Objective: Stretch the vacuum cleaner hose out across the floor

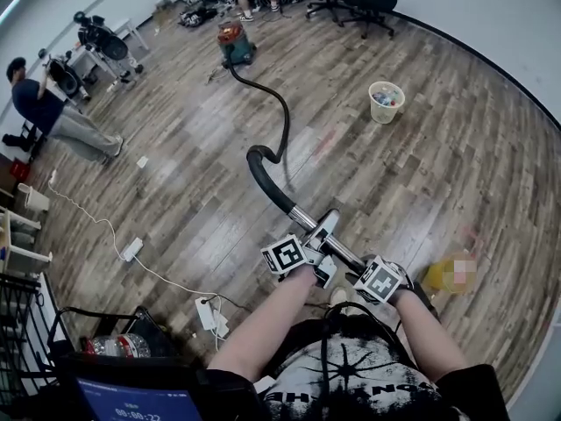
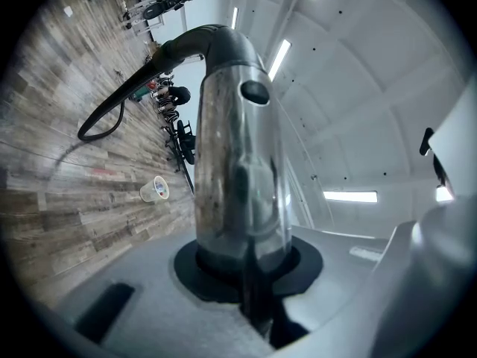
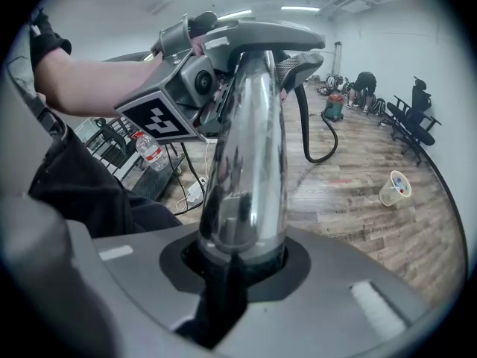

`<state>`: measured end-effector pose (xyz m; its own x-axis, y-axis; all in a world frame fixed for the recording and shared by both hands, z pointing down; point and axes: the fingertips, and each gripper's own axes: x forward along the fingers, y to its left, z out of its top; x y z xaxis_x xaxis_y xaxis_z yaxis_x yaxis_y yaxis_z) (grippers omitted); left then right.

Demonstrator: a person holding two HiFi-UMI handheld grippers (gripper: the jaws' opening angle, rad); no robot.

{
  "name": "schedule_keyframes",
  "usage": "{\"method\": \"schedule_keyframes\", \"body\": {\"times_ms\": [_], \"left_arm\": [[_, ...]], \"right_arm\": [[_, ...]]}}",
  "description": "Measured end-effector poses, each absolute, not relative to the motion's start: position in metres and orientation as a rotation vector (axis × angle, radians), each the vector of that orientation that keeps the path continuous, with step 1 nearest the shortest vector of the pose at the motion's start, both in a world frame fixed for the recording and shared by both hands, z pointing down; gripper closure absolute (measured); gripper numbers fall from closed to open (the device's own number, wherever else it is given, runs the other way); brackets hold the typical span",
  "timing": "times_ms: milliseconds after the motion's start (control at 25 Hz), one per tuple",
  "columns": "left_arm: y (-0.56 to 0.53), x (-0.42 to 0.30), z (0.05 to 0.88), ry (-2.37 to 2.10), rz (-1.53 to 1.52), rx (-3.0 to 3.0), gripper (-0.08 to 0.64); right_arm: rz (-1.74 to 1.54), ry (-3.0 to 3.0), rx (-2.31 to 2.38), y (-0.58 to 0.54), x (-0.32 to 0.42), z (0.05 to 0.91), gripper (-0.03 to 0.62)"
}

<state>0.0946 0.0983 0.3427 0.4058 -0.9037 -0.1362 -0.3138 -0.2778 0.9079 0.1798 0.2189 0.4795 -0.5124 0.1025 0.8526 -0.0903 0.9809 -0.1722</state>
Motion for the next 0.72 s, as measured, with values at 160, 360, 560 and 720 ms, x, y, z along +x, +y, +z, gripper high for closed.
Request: {"method": "schedule_keyframes", "body": {"times_ms": [160, 360, 560, 720], "left_arm": [[0.109, 0.097, 0.35, -1.037, -0.856, 1.801, 0.503], [0.147, 0.108, 0.346, -0.998, -0.85, 1.817, 0.505], [0.2, 0.12, 0.345, -0.965, -0.852, 1.831, 0.505], [0.222, 0.13, 0.348, -0.966, -0.859, 1.824, 0.505]], "right_arm": [[0.252, -2.092, 0.005, 0.232, 0.181, 0.485, 0.515], [0.251, -2.084, 0.043, 0.27, 0.189, 0.481, 0.515], [0.24, -2.081, 0.083, 0.322, 0.199, 0.479, 0.515], [0.236, -2.074, 0.08, 0.344, 0.21, 0.48, 0.515]]}}
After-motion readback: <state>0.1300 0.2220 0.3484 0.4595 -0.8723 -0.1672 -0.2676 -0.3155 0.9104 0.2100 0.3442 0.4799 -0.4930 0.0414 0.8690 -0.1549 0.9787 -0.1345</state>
